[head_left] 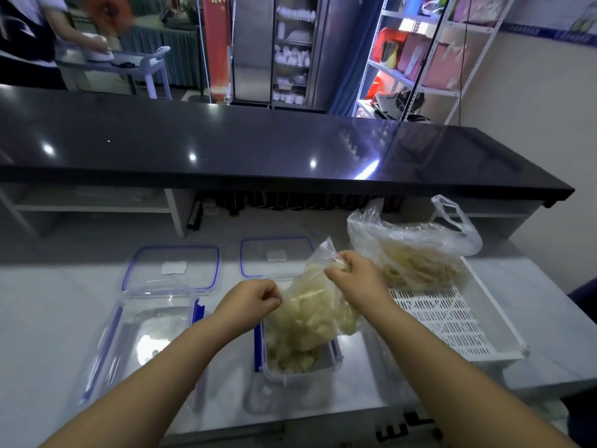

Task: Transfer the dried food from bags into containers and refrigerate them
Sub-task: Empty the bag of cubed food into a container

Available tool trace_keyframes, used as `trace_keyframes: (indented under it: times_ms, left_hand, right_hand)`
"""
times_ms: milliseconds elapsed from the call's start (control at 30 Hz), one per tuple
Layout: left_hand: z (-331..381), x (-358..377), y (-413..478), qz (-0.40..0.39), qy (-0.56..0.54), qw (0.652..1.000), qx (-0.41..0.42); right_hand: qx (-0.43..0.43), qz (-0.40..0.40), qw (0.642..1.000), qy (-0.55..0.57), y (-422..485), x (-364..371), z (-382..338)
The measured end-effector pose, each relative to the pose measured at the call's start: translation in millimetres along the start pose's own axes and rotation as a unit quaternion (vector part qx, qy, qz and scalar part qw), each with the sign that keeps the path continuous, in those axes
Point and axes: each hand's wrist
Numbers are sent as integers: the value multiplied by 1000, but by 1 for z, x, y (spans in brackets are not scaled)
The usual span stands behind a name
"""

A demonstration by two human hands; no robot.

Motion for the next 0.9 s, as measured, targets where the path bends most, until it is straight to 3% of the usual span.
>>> trace_keyframes:
  times_ms: [200,333,467,700,900]
  left_hand:
    - [1,-4,10,44,-7,999,-26]
    - [15,2,24,82,-95,991,-40]
    - [35,8,35,47,-219,972,-67]
    - [35,11,44,102,-218,968,-66]
    - [18,6,47,125,-250,954,-111]
  right_hand:
    - [-8,-92,996,-3,3,19,-9]
    - [33,-157,985,56,3,26,1]
    - [38,-167,980,101,5,19,12]
    - [55,-141,973,171,3,2,26]
    - [52,-133,987,68,-9,1,58]
Point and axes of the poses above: each hand's wrist, its own y-axis towards the middle knuckle, its own x-axis out of the palm, z = x × y, and after that the axes turned 9 degrees about z, right-handed
